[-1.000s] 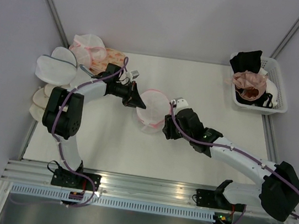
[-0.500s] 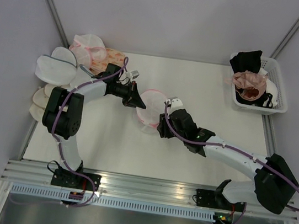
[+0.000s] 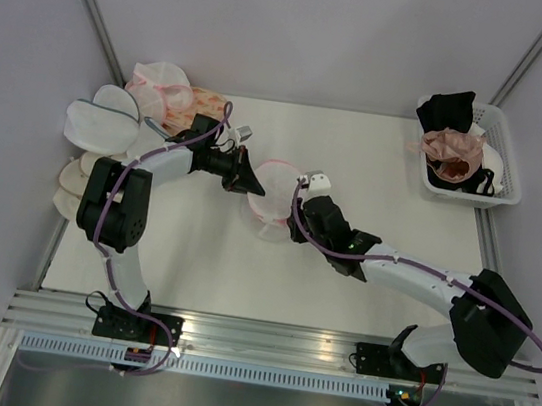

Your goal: Unzip the laundry bag and remove the bra

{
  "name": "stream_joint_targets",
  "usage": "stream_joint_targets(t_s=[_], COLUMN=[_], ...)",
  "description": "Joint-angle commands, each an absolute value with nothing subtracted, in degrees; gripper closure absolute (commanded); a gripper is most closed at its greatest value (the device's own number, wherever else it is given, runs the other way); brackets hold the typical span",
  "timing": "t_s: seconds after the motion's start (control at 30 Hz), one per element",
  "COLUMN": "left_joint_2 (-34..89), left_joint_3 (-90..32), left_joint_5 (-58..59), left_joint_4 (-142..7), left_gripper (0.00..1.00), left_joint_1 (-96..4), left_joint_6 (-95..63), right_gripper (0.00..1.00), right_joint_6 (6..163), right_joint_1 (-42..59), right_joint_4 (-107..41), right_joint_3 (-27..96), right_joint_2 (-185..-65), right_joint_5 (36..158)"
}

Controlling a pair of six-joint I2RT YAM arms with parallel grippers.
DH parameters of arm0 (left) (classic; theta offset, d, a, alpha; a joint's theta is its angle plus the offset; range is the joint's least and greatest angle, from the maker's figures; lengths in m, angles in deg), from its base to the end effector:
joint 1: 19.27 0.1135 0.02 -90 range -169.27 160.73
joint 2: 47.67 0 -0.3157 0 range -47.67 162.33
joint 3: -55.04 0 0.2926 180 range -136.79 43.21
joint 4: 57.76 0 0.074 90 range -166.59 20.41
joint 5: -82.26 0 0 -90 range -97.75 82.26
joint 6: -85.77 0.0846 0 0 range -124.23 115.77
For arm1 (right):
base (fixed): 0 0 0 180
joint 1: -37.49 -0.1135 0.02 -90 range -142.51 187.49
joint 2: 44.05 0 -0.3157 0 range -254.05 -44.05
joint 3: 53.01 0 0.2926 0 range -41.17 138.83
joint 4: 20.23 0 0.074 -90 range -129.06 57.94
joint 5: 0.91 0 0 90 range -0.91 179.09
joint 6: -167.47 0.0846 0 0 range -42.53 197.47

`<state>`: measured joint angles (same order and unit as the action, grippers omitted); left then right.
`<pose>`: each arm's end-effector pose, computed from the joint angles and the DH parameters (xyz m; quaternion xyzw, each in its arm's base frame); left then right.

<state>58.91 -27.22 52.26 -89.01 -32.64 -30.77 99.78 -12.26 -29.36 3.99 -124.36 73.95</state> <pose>0.4135 -0.1736 0.1996 0.0521 0.8387 -0.5364 0.0779 0.2540 0.2658 0.2254 -0.1445 0.8591 0.1873 0.4539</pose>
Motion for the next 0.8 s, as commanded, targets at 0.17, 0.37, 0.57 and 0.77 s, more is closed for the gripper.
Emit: stream_joint_targets(t_s=[0.17,0.37,0.57,0.77], left_joint_2=[59.11,59.38,60.17,60.35], left_joint_3=[-26.84,-26.92,-27.54,-27.63], left_joint_5=[53.95,54.04,54.22,54.22], left_joint_4=[-86.99,-86.9,-86.9,-86.99], left_gripper=[0.98,0.98,0.98,0.98], left_joint_1=[-33.07,-33.07,-32.98,-32.98], left_joint_6=[-30.94,-30.86,-31.03,-31.3], right_gripper=[0.97,1.0,1.0,0.51], right_joint_6=[100.41,98.66,97.42,97.07], right_joint_1=[-12.34,-12.34,-12.34,-12.78], right_joint_4=[-25.64,-31.78,-41.89,-40.15], right_joint_3=[5.76,5.85,8.75,6.47], right_joint_2=[-125.08,-121.83,-119.9,-117.7], right_joint_5=[68.79,64.23,57.72,70.18])
